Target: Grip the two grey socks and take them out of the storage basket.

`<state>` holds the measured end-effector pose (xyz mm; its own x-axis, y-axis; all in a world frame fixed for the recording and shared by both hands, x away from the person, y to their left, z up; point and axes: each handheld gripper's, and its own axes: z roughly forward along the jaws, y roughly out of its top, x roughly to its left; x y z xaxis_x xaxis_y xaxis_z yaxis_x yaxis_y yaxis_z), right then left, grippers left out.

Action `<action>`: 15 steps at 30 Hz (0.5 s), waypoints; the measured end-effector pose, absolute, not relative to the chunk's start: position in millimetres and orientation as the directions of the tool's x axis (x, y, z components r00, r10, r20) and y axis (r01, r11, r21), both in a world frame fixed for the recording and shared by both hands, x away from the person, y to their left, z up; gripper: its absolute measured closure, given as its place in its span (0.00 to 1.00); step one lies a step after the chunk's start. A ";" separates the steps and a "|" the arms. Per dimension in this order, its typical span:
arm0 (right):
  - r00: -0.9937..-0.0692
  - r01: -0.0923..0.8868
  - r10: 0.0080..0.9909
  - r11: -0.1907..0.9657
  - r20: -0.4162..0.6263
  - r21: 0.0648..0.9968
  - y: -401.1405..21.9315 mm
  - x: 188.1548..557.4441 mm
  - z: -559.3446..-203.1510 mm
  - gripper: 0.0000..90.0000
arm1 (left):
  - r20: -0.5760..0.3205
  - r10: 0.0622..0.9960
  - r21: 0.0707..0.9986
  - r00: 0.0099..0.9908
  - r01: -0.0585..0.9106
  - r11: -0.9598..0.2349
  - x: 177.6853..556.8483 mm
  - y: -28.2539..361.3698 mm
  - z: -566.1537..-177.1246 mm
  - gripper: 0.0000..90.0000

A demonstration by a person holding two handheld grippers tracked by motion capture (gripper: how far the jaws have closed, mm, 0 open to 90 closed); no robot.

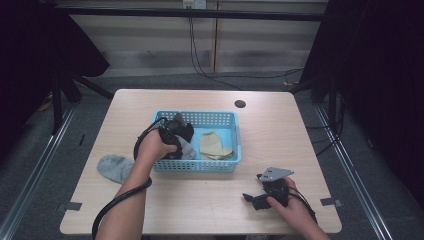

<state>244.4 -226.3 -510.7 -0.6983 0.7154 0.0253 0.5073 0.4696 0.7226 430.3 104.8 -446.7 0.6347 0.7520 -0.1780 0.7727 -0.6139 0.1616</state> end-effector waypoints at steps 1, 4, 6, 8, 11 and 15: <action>-0.698 0.507 0.715 0.470 0.025 0.723 -226.3 244.4 -510.7 0.13 | -0.177 0.748 0.159 0.640 0.769 -0.620 430.2 104.7 -446.2 0.79; -0.698 0.507 0.715 0.469 0.026 0.723 -226.4 244.4 -510.8 0.13 | -0.180 0.746 0.142 0.641 0.768 -0.625 428.9 102.7 -442.9 0.87; -0.699 0.507 0.715 0.469 0.026 0.724 -226.4 244.4 -510.8 0.13 | -0.184 0.746 0.132 0.640 0.768 -0.627 429.1 102.4 -441.4 0.89; -0.699 0.507 0.715 0.469 0.026 0.724 -226.4 244.4 -510.8 0.13 | -0.182 0.746 0.141 0.641 0.768 -0.625 430.0 102.7 -436.3 0.89; -0.699 0.506 0.715 0.469 0.026 0.724 -226.3 244.4 -510.9 0.13 | -0.177 0.747 0.150 0.641 0.768 -0.623 431.4 104.0 -428.0 0.90; -0.698 0.509 0.716 0.468 0.028 0.723 -226.3 244.3 -510.6 0.13 | -0.172 0.746 0.149 0.643 0.766 -0.625 432.9 105.5 -414.0 0.91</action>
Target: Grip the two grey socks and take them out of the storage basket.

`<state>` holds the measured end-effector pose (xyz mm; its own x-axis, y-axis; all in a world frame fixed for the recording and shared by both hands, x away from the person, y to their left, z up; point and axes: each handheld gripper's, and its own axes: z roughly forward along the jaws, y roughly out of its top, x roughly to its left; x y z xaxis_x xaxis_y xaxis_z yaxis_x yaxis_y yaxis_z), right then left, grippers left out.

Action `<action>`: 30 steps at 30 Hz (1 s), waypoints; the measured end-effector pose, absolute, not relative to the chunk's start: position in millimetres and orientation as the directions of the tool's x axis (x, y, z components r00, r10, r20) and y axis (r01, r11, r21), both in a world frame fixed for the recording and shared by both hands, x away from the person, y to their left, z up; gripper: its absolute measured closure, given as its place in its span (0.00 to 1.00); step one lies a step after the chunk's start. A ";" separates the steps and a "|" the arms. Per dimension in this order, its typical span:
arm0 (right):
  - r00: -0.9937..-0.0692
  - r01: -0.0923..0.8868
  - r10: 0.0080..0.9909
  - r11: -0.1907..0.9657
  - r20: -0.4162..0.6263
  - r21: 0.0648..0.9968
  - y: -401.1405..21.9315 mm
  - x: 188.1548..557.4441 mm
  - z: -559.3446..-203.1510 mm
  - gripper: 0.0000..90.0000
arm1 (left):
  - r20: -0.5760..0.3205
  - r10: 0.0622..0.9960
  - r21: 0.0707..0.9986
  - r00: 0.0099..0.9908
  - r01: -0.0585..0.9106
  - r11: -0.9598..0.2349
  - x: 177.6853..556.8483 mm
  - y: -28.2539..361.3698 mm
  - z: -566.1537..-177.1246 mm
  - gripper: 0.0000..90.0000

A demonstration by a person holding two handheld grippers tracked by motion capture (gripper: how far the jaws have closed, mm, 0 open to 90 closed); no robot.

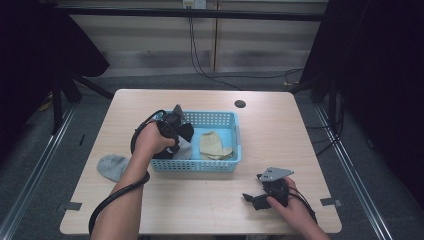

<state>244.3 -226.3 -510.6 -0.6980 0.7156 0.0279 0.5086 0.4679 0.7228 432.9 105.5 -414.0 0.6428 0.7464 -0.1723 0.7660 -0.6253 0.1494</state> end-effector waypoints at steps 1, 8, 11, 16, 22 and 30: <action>-0.698 0.508 0.715 0.469 0.027 0.723 -226.3 244.4 -510.7 0.13 | -0.173 0.748 0.152 0.641 0.768 -0.623 433.1 105.8 -411.4 0.91; -0.698 0.508 0.715 0.468 0.027 0.723 -226.3 244.4 -510.7 0.13 | -0.158 0.747 0.148 0.646 0.763 -0.629 433.8 105.4 -396.8 0.92; -0.698 0.507 0.715 0.468 0.027 0.723 -226.3 244.4 -510.7 0.13 | -0.152 0.745 0.152 0.649 0.760 -0.632 434.9 104.5 -386.6 0.92; -0.698 0.507 0.715 0.469 0.027 0.723 -226.3 244.4 -510.7 0.13 | -0.151 0.739 0.159 0.657 0.754 -0.638 435.9 102.8 -375.6 0.93; -0.699 0.508 0.715 0.470 0.026 0.721 -226.5 244.3 -510.5 0.13 | -0.134 0.733 0.172 0.667 0.744 -0.646 438.0 102.0 -357.6 0.93; -0.699 0.508 0.715 0.470 0.027 0.722 -226.4 244.3 -510.6 0.13 | -0.120 0.735 0.187 0.667 0.743 -0.643 439.3 102.6 -335.1 0.93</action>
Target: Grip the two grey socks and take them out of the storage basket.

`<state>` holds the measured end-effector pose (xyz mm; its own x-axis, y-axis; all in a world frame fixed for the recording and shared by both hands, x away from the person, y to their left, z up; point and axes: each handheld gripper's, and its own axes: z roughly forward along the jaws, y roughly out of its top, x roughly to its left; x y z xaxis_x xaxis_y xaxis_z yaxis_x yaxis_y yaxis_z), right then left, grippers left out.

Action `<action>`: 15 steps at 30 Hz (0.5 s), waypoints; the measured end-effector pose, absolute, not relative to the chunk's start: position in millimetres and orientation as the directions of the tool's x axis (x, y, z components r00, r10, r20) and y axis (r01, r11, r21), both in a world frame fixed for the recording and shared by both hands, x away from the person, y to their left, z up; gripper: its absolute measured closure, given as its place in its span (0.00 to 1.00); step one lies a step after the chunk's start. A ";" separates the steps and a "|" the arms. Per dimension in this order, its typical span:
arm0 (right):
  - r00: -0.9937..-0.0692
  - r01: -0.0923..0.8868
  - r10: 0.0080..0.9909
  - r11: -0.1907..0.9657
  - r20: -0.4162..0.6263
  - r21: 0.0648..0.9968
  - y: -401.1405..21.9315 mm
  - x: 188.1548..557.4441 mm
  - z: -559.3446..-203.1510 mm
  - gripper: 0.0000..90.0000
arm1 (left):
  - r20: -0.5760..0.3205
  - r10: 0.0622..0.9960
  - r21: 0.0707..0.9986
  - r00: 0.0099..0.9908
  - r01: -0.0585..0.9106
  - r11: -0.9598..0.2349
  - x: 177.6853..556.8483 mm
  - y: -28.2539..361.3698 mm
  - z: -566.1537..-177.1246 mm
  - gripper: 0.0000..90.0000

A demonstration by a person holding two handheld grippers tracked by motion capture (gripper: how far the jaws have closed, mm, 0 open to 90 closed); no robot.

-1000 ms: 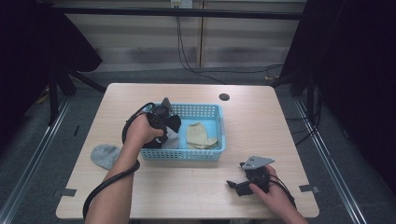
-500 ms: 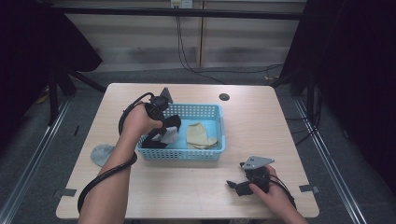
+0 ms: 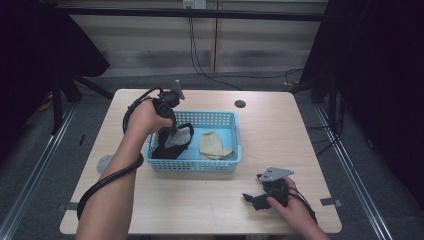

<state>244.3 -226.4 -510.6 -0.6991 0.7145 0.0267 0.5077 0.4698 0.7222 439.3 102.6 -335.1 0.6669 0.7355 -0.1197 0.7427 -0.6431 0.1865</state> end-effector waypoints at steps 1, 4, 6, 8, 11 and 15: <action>-0.699 0.508 0.714 0.471 0.026 0.721 -226.5 244.3 -510.5 0.13 | -0.117 0.735 0.187 0.668 0.742 -0.644 439.2 102.3 -331.7 0.93; -0.699 0.508 0.714 0.471 0.026 0.721 -226.5 244.3 -510.5 0.13 | -0.115 0.734 0.195 0.669 0.740 -0.644 438.7 102.4 -322.6 0.93; -0.699 0.508 0.714 0.471 0.026 0.721 -226.5 244.3 -510.5 0.13 | -0.113 0.733 0.206 0.671 0.737 -0.644 437.7 102.7 -314.6 0.93; -0.699 0.508 0.715 0.471 0.026 0.721 -226.5 244.3 -510.5 0.13 | -0.104 0.730 0.210 0.675 0.733 -0.647 436.9 103.1 -309.3 0.92; -0.699 0.508 0.714 0.471 0.026 0.721 -226.5 244.3 -510.5 0.13 | -0.105 0.728 0.216 0.677 0.730 -0.648 436.3 105.7 -299.3 0.93; -0.699 0.508 0.714 0.471 0.026 0.721 -226.5 244.3 -510.5 0.13 | -0.104 0.733 0.208 0.672 0.736 -0.645 436.6 109.4 -293.3 0.93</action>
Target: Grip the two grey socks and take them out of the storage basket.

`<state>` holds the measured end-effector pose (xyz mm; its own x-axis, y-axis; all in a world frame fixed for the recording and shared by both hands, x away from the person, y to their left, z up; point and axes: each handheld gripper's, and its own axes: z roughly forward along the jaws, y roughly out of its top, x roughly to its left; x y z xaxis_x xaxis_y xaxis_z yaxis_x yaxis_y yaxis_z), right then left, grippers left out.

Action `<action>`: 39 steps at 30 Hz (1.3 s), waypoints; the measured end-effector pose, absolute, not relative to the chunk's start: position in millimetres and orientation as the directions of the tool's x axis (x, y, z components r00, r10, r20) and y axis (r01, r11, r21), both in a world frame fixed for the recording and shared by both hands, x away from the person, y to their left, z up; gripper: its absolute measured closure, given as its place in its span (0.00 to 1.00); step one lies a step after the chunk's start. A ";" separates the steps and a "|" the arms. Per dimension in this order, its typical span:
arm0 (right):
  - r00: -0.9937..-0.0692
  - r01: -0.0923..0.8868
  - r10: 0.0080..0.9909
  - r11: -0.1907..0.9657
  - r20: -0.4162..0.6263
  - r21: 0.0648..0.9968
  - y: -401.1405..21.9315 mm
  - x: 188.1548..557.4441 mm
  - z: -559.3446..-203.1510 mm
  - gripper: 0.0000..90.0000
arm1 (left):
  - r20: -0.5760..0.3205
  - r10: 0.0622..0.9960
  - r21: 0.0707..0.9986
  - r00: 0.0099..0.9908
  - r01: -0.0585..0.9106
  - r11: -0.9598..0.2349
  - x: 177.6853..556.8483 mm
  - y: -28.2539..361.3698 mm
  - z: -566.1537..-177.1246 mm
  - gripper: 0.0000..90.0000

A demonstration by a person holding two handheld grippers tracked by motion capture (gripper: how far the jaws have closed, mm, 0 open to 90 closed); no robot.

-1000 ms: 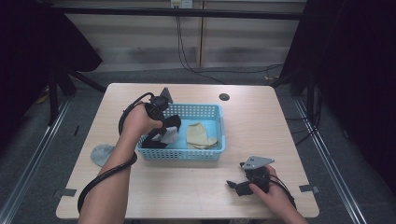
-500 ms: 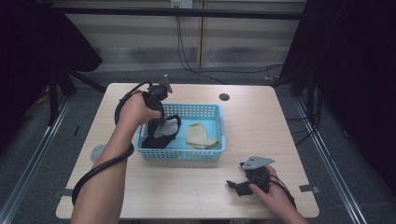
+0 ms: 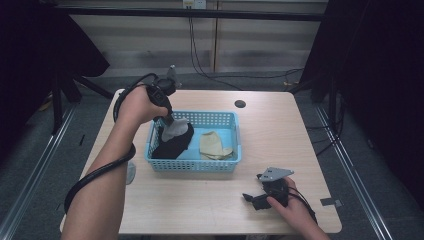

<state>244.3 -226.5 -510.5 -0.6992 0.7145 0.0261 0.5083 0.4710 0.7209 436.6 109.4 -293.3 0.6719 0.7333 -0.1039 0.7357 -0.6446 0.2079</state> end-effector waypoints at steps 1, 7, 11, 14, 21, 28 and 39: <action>-0.699 0.508 0.714 0.471 0.026 0.721 -226.5 244.3 -510.5 0.13 | -0.094 0.736 0.205 0.671 0.736 -0.645 436.6 110.9 -291.1 0.93; -0.701 0.507 0.713 0.474 0.024 0.720 -226.7 244.4 -510.5 0.13 | -0.096 0.748 0.212 0.657 0.748 -0.629 435.3 124.7 -279.9 0.93; -0.701 0.507 0.713 0.474 0.024 0.720 -226.7 244.4 -510.5 0.13 | -0.089 0.754 0.212 0.651 0.752 -0.624 433.8 130.5 -275.6 0.93; -0.700 0.509 0.713 0.473 0.026 0.719 -226.6 244.2 -510.4 0.13 | -0.090 0.759 0.211 0.645 0.757 -0.618 432.5 138.6 -269.9 0.93; -0.700 0.510 0.714 0.473 0.026 0.719 -226.6 244.2 -510.4 0.13 | -0.085 0.774 0.212 0.628 0.770 -0.602 430.1 151.6 -264.3 0.92; -0.701 0.507 0.713 0.474 0.024 0.720 -226.7 244.4 -510.5 0.13 | -0.094 0.798 0.198 0.595 0.797 -0.571 428.3 171.5 -269.5 0.92; -0.699 0.508 0.715 0.471 0.026 0.721 -226.5 244.3 -510.5 0.13 | -0.083 0.836 0.197 0.543 0.831 -0.520 423.6 205.8 -275.5 0.93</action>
